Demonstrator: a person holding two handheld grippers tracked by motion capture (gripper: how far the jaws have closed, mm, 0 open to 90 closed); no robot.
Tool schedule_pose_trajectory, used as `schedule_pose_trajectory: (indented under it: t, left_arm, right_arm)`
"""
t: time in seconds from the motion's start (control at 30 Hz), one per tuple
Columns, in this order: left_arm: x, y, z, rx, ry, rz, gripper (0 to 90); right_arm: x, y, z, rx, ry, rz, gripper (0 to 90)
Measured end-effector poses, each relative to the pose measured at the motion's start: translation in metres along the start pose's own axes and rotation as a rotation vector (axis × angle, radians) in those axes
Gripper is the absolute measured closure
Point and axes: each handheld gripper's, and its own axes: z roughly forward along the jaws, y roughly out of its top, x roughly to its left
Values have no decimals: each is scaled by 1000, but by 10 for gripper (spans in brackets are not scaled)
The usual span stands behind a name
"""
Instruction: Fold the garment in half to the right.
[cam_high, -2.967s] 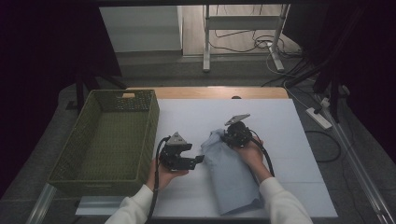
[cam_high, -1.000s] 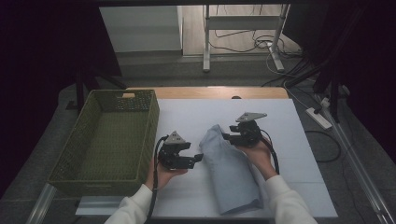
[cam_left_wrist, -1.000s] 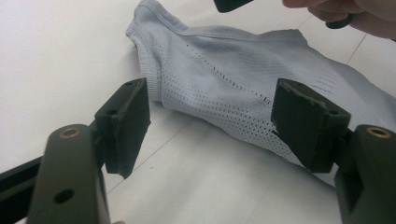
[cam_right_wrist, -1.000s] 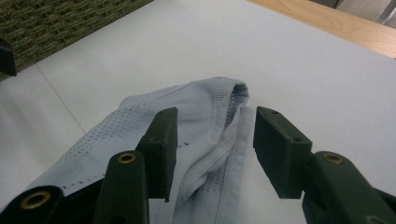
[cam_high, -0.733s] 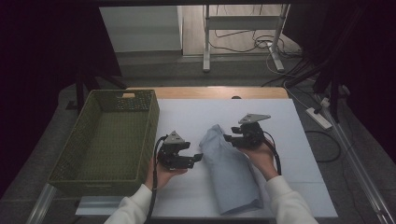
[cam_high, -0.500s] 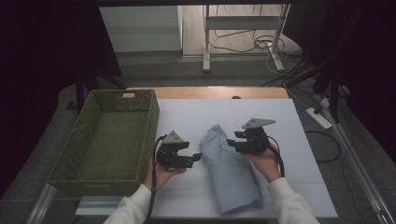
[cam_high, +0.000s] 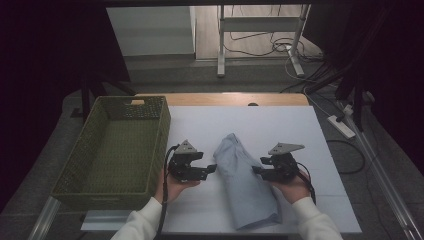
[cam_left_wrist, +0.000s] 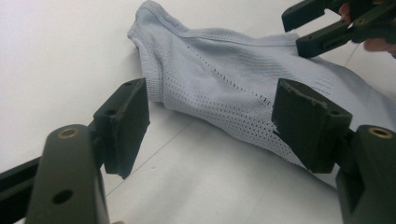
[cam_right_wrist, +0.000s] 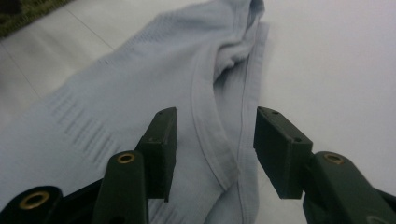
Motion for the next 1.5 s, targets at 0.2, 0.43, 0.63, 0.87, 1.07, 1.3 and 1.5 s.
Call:
schedule_pose_trajectory:
  t: [0.2, 0.43, 0.63, 0.87, 1.07, 1.3, 1.5]
  left_arm:
    - [0, -1, 1, 4, 1, -1, 281]
    - [0, -1, 1, 4, 2, 0, 280]
    - [0, -1, 1, 7, 4, 1, 280]
    - [1, -2, 1, 9, 4, 2, 278]
    - [1, -1, 0, 7, 6, -1, 277]
    - [1, -1, 1, 9, 7, 1, 272]
    - [1, -2, 2, 18, 5, 5, 272]
  right_arm:
    - [-3, -7, 8, 43, 21, 16, 519]
    - [-3, -18, 11, 109, 44, 11, 592]
    - [3, -21, 12, 138, 30, -46, 808]
    - [11, -17, 4, 134, 2, -121, 850]
    - [5, -16, -19, 69, -19, -97, 852]
    - [-6, -22, -31, 76, -43, -70, 851]
    - [-3, -31, -14, 132, -78, -101, 846]
